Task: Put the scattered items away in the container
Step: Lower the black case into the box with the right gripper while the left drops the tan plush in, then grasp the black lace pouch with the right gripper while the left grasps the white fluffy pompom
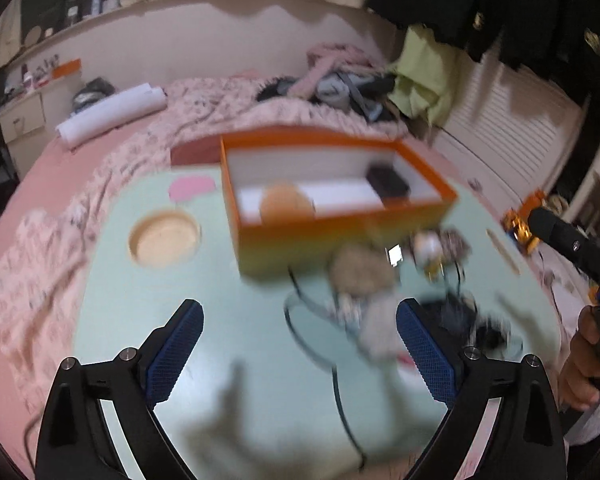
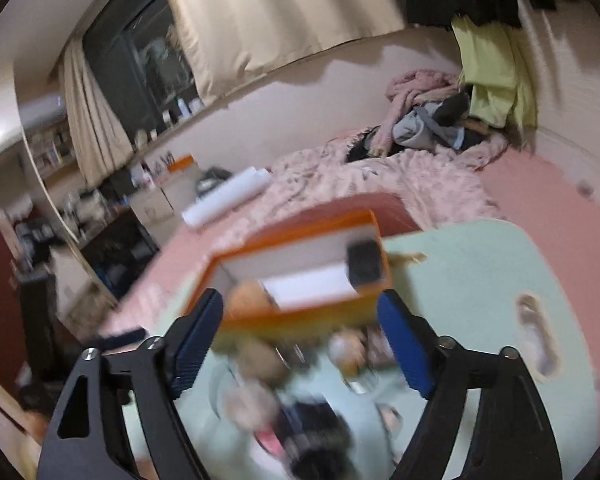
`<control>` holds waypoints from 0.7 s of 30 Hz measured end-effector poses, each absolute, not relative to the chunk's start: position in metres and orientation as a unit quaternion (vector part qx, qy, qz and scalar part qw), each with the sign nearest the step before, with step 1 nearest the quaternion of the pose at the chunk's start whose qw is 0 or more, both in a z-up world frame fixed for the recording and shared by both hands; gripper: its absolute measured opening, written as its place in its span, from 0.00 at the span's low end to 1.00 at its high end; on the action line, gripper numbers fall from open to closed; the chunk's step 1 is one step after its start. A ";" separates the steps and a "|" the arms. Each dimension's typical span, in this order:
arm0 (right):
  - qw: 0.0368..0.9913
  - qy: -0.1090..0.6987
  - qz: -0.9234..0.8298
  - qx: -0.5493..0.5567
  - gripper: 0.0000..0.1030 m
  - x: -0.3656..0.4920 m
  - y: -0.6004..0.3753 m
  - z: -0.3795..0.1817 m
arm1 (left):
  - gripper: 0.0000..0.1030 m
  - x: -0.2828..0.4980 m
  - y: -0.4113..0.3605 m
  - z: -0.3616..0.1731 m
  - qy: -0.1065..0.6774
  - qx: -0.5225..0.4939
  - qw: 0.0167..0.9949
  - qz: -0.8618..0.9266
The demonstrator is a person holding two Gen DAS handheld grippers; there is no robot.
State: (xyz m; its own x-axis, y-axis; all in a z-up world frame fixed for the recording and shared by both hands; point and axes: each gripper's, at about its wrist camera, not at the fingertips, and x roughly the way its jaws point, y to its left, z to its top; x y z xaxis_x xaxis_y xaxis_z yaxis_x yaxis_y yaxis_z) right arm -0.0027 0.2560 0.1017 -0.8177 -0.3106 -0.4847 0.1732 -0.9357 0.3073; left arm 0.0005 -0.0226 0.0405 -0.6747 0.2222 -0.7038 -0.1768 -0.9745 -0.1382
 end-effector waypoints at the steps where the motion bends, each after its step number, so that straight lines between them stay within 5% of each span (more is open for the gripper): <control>1: 0.121 -0.107 -0.947 0.277 0.78 0.007 0.255 0.096 | 0.94 0.007 -0.023 0.033 -0.026 -0.392 0.107 0.913; 11: 0.108 0.038 -0.927 0.358 0.79 0.053 0.228 0.027 | 1.00 0.012 -0.017 -0.013 0.035 -0.416 0.045 0.908; 21: 0.096 0.028 -0.912 0.398 0.93 0.038 0.239 0.003 | 1.00 0.011 -0.017 -0.013 0.034 -0.410 0.048 0.910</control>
State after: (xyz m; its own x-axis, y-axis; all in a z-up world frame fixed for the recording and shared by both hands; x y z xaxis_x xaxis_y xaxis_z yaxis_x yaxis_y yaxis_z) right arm 0.0385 0.2394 0.0028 -0.6652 -0.1522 -0.7309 0.1963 -0.9802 0.0254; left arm 0.0110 -0.0169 -0.0128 -0.6586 0.0599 -0.7501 -0.1159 -0.9930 0.0225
